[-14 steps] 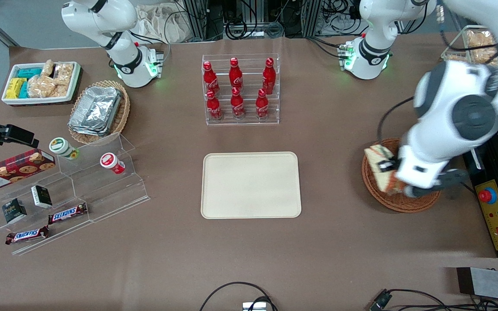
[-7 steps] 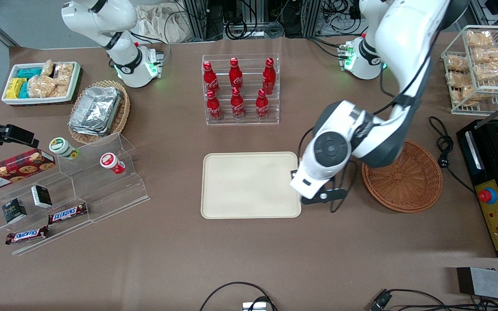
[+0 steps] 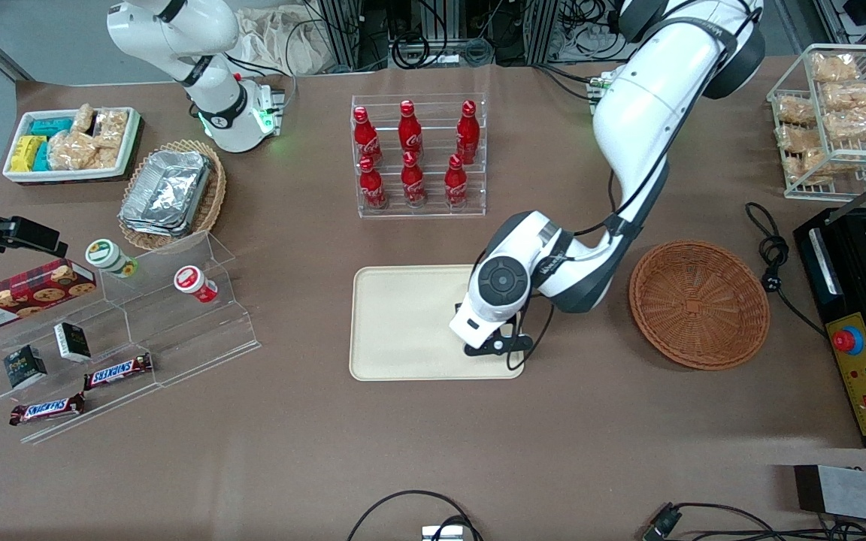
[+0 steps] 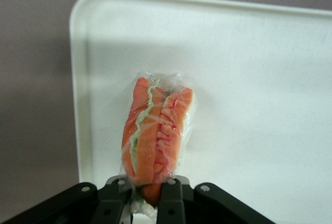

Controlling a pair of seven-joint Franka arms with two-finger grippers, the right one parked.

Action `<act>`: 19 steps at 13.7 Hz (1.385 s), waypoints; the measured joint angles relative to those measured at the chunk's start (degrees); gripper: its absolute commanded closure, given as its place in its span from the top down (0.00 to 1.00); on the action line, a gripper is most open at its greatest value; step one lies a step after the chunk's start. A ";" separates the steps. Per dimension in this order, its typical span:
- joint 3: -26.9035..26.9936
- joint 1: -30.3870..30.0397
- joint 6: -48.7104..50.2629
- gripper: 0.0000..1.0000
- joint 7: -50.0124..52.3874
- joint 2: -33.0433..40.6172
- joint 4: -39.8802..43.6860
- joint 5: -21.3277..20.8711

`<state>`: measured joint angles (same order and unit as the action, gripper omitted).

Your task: Place sandwich from basket to tray

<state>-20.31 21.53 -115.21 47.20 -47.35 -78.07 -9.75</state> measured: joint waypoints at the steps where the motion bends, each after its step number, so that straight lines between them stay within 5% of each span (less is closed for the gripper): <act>1: 0.00 0.13 0.05 1.00 0.07 -0.21 0.36 -0.19; 7: 0.53 -0.33 0.35 1.00 0.53 1.42 3.19 -0.57; 15: 3.21 -7.07 15.64 1.00 0.32 15.81 3.43 -0.27; 19: 5.75 -14.89 16.10 1.00 -12.03 24.80 -3.12 5.69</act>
<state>-14.56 6.63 -99.11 35.17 -22.55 -81.19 -4.06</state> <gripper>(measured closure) 0.000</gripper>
